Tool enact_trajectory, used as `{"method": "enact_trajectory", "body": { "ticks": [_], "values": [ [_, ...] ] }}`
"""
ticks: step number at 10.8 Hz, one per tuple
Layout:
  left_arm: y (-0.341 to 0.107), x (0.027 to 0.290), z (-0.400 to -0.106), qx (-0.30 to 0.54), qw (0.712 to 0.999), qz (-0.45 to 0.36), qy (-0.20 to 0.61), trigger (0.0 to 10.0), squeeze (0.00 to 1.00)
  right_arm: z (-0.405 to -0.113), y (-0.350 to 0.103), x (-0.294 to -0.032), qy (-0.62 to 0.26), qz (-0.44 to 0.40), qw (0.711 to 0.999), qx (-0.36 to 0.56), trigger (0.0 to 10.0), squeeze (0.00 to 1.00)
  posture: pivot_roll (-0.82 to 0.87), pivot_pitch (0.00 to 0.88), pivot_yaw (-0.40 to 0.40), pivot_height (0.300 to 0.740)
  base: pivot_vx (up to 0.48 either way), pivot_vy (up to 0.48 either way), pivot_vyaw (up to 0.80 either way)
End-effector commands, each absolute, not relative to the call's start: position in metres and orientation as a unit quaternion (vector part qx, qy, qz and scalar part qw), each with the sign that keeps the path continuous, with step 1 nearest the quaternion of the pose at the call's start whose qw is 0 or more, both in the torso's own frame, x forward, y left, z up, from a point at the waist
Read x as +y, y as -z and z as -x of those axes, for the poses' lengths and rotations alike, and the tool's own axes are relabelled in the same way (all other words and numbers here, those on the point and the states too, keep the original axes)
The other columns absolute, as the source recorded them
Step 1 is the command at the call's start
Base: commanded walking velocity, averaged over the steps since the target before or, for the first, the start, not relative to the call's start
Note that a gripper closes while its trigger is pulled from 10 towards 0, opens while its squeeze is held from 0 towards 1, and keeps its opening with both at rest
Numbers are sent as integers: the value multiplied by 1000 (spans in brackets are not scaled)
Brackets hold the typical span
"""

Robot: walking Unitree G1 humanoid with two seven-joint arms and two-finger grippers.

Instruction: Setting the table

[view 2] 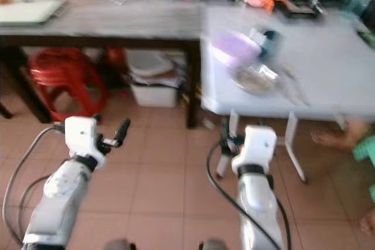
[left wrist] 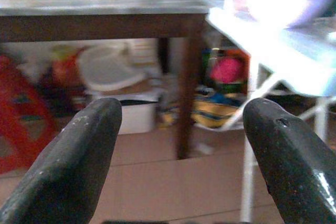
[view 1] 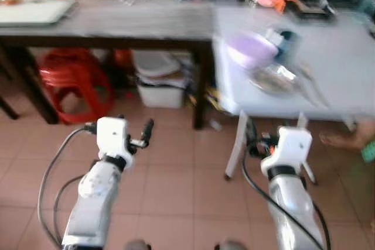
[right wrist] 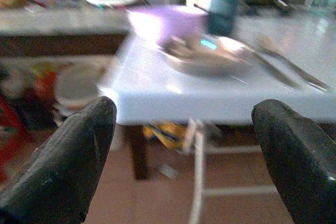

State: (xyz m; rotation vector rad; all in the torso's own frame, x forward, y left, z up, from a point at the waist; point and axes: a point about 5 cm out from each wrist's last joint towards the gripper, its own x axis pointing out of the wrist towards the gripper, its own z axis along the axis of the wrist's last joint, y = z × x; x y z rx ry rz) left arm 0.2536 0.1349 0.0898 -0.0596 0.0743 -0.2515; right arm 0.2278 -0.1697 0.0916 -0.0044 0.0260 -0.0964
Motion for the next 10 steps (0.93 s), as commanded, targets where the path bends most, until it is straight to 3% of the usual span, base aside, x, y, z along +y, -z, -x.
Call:
{"method": "enact_trajectory", "body": {
  "ticks": [1,4,10],
  "values": [
    [-95,137,-257,28,991,18,128,10000,0,-229,-92,-171,55,3,998,13,10000,0,-19,0,32,740,0,-458,0],
    [-97,136,-259,24,991,15,132,10000,0,-231,-94,-171,58,6,998,7,10000,0,-17,0,36,740,0,-403,0],
    [-100,131,-254,16,986,29,160,10000,0,-230,-93,-171,58,10,998,11,10000,0,-14,0,31,740,0,0,0]
  ]
}}
